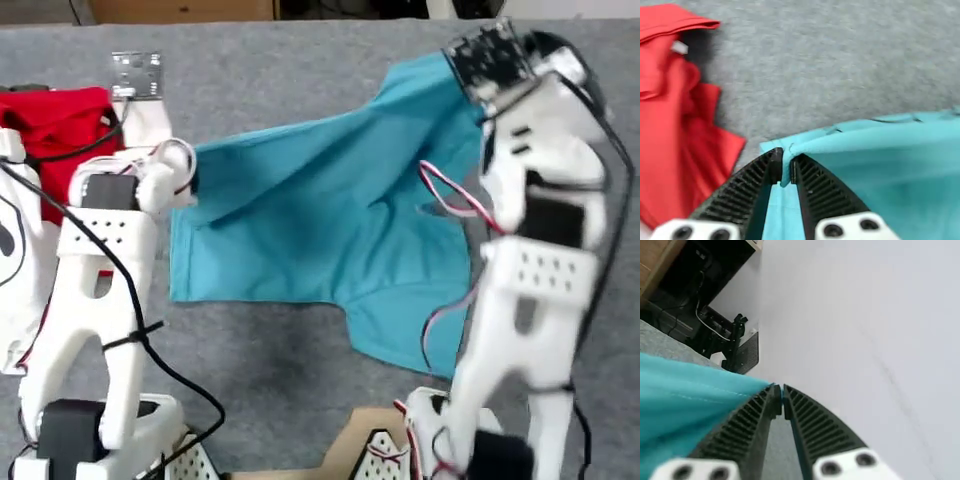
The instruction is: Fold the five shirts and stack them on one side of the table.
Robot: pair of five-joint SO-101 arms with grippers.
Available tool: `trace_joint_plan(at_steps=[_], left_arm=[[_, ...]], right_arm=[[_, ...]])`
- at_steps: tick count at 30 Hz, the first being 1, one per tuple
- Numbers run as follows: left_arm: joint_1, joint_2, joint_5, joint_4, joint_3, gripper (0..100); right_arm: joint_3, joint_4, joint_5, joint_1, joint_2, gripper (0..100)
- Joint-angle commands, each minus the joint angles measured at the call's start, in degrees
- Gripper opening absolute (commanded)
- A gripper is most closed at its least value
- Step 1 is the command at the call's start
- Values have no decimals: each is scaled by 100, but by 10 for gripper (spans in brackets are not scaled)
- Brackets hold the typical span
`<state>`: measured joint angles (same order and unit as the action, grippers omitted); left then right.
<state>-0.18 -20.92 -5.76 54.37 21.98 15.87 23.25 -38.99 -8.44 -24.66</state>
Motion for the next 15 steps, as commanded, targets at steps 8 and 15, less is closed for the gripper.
trace_joint_plan(at_steps=[8, 15], left_arm=[[114, -189, 53, -747, 0, 19], [114, -189, 53, -914, -229, 19]], right_arm=[[-2958, 668, 756, 163, 2501, 5], [-4875, 2505, 1714, -13, 4163, 5]])
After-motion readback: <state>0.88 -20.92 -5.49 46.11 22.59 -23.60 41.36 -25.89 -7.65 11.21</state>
